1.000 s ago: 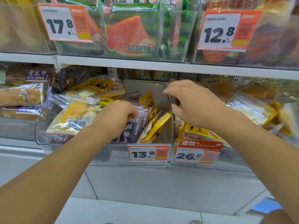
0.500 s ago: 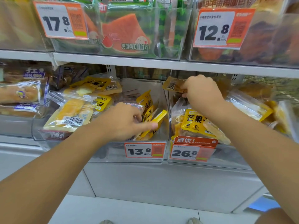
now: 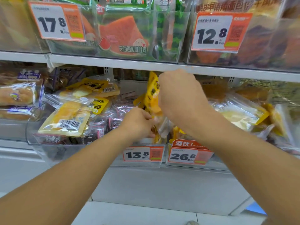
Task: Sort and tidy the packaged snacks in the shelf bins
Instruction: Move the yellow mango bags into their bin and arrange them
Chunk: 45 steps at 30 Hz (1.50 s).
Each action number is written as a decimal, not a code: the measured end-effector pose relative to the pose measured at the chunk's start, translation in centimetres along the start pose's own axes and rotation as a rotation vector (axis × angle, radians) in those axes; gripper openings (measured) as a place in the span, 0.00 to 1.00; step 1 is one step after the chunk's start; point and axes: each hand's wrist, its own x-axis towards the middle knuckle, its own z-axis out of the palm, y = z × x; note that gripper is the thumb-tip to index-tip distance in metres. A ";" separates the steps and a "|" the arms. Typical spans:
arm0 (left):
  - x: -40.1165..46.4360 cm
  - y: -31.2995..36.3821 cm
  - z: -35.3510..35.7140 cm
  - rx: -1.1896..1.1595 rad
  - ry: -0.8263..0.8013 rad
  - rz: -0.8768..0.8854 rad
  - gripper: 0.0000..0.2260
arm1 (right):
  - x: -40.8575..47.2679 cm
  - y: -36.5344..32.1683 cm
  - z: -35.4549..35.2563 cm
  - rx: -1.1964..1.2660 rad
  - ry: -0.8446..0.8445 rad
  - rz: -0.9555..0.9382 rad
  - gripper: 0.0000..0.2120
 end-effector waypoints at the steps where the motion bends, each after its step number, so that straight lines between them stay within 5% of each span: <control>1: -0.4 0.3 -0.7 -0.017 -0.075 -0.032 0.12 | 0.0 -0.3 0.3 0.017 -0.026 0.032 0.14; 4: -1.7 0.5 -3.5 0.039 -0.237 0.016 0.07 | 0.8 0.1 2.5 0.107 -0.129 0.117 0.09; 6: -1.9 0.0 -4.7 0.092 -0.122 0.060 0.05 | 1.3 0.7 3.9 0.204 -0.217 0.139 0.05; 9: -0.9 -1.3 -5.2 0.368 0.136 0.206 0.05 | 1.4 0.9 4.6 0.291 -0.317 0.009 0.15; 13: -0.5 -1.9 -4.7 0.589 0.081 0.244 0.07 | -0.1 0.5 4.4 0.194 -0.404 -0.204 0.17; 18: -1.0 1.1 -3.1 0.509 0.305 0.430 0.06 | -2.1 5.0 0.6 0.210 -0.289 -0.256 0.11; 21: -1.3 2.8 -0.7 0.308 0.299 0.540 0.07 | -3.1 10.7 -1.3 0.138 -0.405 -0.022 0.36; 24: -1.4 4.0 1.9 0.346 0.159 0.560 0.21 | -4.0 13.3 -0.2 0.070 -0.666 0.111 0.63; 26: -1.1 4.9 3.3 0.604 0.094 0.579 0.36 | -4.2 14.4 0.3 0.120 -0.679 0.090 0.63; 29: -0.2 5.6 4.9 0.901 0.103 0.559 0.40 | -4.2 16.4 -0.7 0.192 -0.544 0.078 0.50; 32: 1.0 5.8 5.9 1.012 0.149 0.456 0.45 | -4.8 17.9 -0.4 0.132 -0.594 0.177 0.56; 41: 1.8 6.3 6.5 0.624 0.086 0.343 0.51 | -3.0 16.8 1.9 0.241 -0.642 0.193 0.67; 45: 1.5 5.4 5.8 0.460 0.109 0.414 0.49 | -2.3 16.4 2.5 0.361 -0.625 0.164 0.56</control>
